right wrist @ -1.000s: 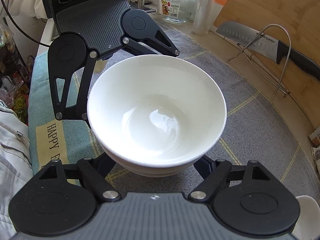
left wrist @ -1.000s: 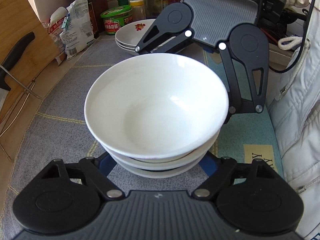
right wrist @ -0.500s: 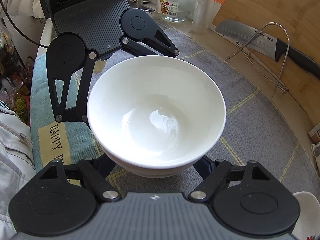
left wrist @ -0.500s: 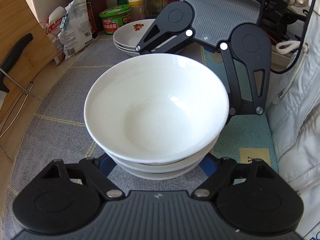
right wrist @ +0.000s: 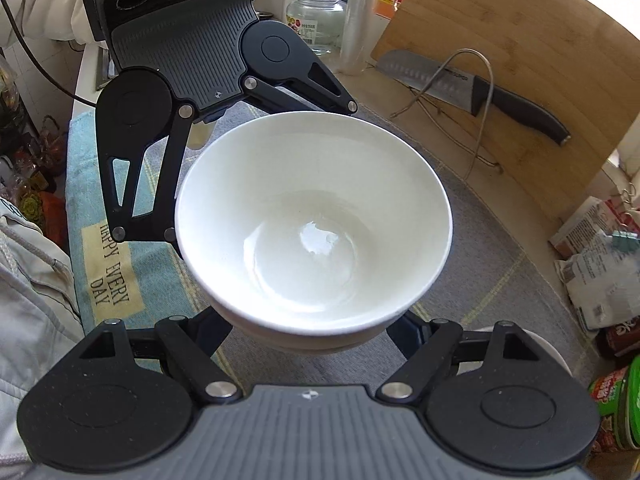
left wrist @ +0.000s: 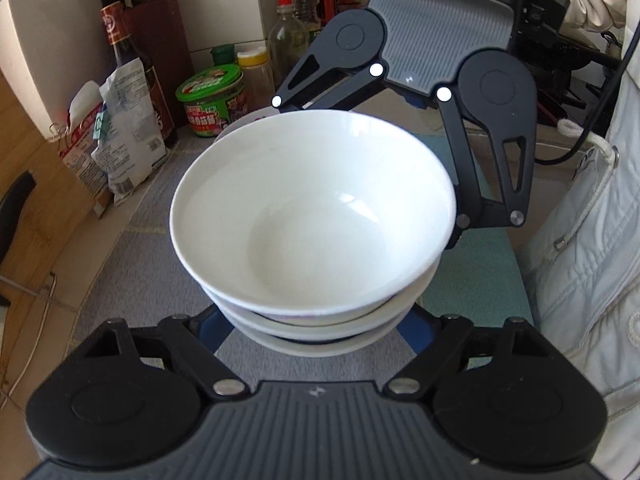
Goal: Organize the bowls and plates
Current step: 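Carry the bowl stack with the left gripper over the stacked plates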
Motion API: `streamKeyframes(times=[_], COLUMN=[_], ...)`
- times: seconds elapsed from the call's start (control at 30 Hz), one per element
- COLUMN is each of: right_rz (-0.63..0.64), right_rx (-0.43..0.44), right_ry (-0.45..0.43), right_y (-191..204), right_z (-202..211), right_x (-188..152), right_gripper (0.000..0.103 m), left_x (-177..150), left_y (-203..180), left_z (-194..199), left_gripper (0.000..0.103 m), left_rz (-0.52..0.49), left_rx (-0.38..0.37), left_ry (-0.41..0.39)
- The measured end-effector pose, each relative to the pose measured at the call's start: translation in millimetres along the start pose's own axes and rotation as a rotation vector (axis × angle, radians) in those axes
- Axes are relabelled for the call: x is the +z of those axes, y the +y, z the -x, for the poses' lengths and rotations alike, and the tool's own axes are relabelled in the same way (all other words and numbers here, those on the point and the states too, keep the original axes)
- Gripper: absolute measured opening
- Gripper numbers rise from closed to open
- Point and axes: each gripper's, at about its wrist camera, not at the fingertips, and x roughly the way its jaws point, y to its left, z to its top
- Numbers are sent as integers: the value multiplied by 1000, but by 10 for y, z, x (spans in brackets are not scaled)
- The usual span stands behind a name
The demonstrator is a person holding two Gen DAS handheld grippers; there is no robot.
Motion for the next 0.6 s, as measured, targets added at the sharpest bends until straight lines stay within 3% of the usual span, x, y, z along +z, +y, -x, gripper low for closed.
streamKeyframes(times=[0.6], right_rz=[-36], right_rx=[-99], right_ry=[48], right_y=[-667], right_z=[393], right_x=[-673], right_gripper=[86], left_x=[834], left_y=[147], left_z=[-804], left_gripper=[85], left_rz=[-77], left_rx=[-23], left_ry=[-32])
